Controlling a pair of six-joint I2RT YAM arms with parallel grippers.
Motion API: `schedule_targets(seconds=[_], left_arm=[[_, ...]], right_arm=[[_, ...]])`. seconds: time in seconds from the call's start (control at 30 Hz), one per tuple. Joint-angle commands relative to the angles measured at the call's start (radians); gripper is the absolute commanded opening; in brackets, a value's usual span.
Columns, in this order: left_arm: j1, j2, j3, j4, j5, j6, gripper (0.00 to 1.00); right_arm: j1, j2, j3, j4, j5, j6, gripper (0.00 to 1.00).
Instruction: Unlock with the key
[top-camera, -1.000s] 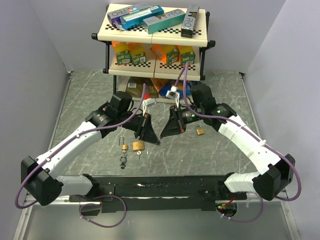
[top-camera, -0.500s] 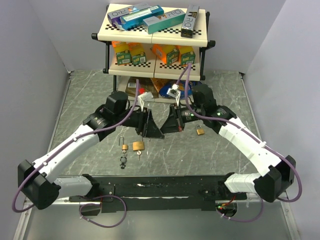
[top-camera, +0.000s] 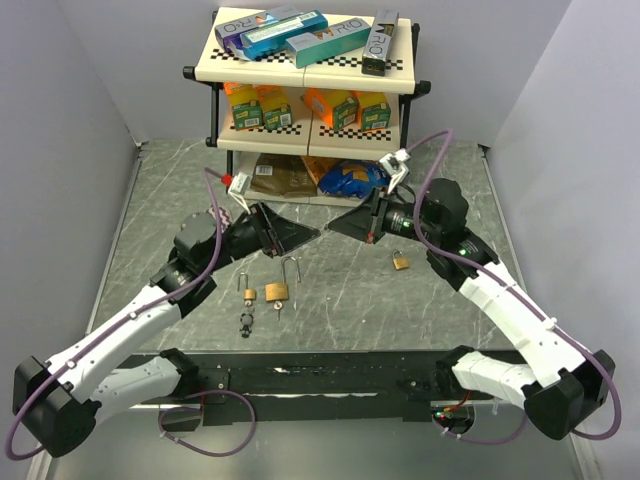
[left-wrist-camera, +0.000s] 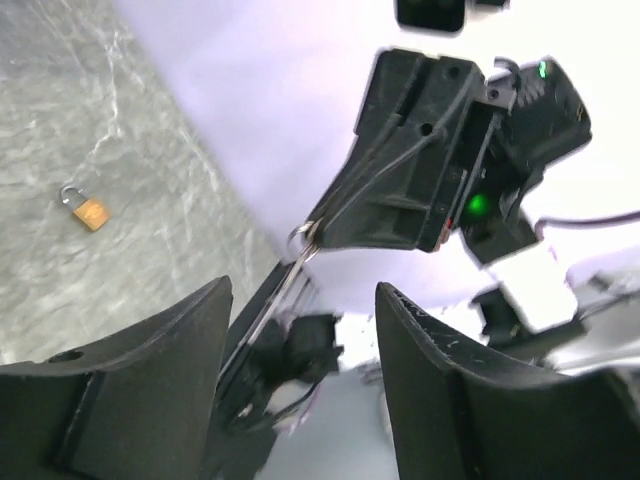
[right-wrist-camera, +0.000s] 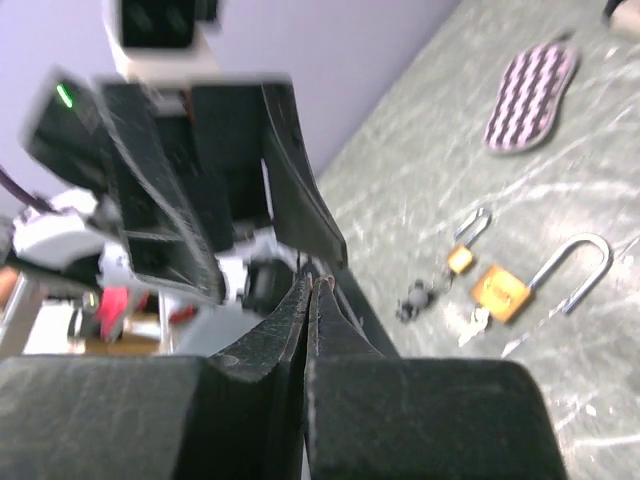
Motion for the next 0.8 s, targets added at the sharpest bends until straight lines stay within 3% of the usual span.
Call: schedule_targets(seconds=[0.0,0.37,0.63,0.77], left_arm=[[-0.028,-0.032,-0.077,0.280,-0.140,-0.184,0.62],[-0.050,0.037,-0.048,0.331,-0.127,-0.206,0.53],[-0.050,0.094,0.016,0.299,-0.124,-0.190,0.52],[-0.050,0.125,0.033,0.317,-0.103,-0.196,0.45]], right_arm=[[-0.042,-0.060,-0.041,0.135,0.092,0.106,0.00],[-0.084,-0.054,-0.068,0.203,0.027,0.176,0.00],[-0.084,-0.015,-0.054,0.232,-0.040,0.186,0.00],[-0.084,-0.011,-0.057,0.238,-0.051,0.193,0.00]])
